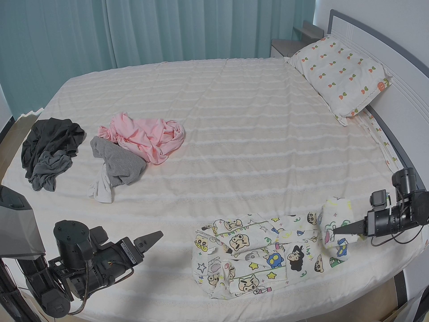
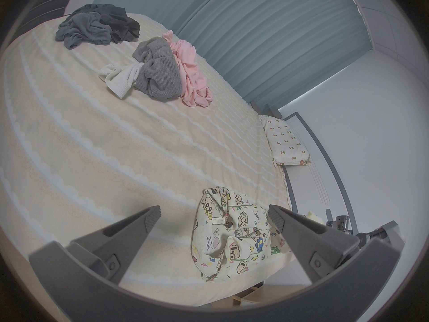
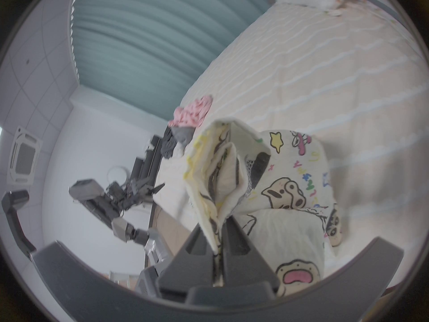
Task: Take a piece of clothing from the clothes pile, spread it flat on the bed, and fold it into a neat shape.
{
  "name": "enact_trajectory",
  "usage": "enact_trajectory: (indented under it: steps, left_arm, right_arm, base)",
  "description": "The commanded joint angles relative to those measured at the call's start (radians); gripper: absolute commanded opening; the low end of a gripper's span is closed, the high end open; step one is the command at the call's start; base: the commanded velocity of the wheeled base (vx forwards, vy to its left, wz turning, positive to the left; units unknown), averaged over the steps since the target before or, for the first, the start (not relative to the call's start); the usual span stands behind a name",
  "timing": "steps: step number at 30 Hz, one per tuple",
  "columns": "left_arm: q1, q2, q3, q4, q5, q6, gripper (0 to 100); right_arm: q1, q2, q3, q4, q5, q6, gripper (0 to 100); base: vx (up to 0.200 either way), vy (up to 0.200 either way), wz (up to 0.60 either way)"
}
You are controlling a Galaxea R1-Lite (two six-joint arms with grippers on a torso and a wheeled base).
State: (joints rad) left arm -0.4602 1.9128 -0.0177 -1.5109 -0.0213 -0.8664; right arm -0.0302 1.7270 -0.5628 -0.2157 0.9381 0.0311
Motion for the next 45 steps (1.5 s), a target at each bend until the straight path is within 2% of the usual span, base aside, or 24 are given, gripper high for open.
enact_trajectory:
  steps: [1, 7, 11, 15, 19, 26, 33, 35, 38, 42, 43, 45]
  left_arm:
    - [0.002, 0.003, 0.018, 0.0, 0.0, 0.0, 100]
    - [0.0, 0.009, 0.016, 0.0, 0.0, 0.0, 100]
    - [0.002, 0.009, 0.016, 0.0, 0.0, 0.0, 100]
    - [0.002, 0.009, 0.016, 0.0, 0.0, 0.0, 100]
    - [0.002, 0.009, 0.016, 0.0, 0.001, 0.0, 100]
    - [0.002, 0.009, 0.016, 0.0, 0.001, 0.0, 100]
    - [0.006, 0.011, 0.016, 0.0, 0.003, 0.0, 100]
    - [0.006, 0.012, 0.015, 0.0, 0.003, 0.0, 100]
    - [0.005, 0.015, 0.016, 0.0, 0.001, -0.002, 100]
    - [0.005, 0.023, 0.016, -0.003, 0.001, -0.002, 100]
    - [0.005, 0.025, 0.016, -0.006, 0.001, -0.002, 100]
    - [0.005, 0.031, 0.016, -0.008, 0.001, -0.002, 100]
  right_arm:
    - [0.217, 0.003, -0.029, -0.004, -0.074, 0.072, 0]
    - [0.352, 0.091, -0.112, -0.005, -0.154, 0.136, 0]
    - [0.397, 0.129, -0.172, -0.005, -0.174, 0.202, 0]
    - [0.48, 0.174, -0.229, -0.01, -0.239, 0.291, 0]
    - [0.532, 0.212, -0.247, -0.05, -0.257, 0.309, 0]
    - [0.598, 0.278, -0.318, -0.083, -0.328, 0.385, 0]
    - [0.667, 0.335, -0.382, -0.086, -0.429, 0.454, 0]
    - [0.671, 0.339, -0.391, -0.091, -0.435, 0.469, 0]
    - [0.693, 0.352, -0.398, -0.137, -0.443, 0.546, 0]
    - [0.719, 0.367, -0.396, -0.192, -0.479, 0.598, 0]
    - [0.721, 0.37, -0.396, -0.198, -0.481, 0.598, 100]
    - [0.724, 0.373, -0.382, -0.212, -0.481, 0.592, 100]
  base:
    - [0.0, 0.0, 0.0]
    - [0.0, 0.0, 0.0]
    - [0.0, 0.0, 0.0]
    - [0.0, 0.0, 0.0]
    - [0.0, 0.0, 0.0]
    - [0.0, 0.0, 0.0]
    - [0.0, 0.0, 0.0]
    - [0.0, 0.0, 0.0]
    - [0.0, 0.0, 0.0]
    - [0.0, 0.0, 0.0]
    - [0.0, 0.0, 0.0]
    - [0.0, 0.0, 0.0]
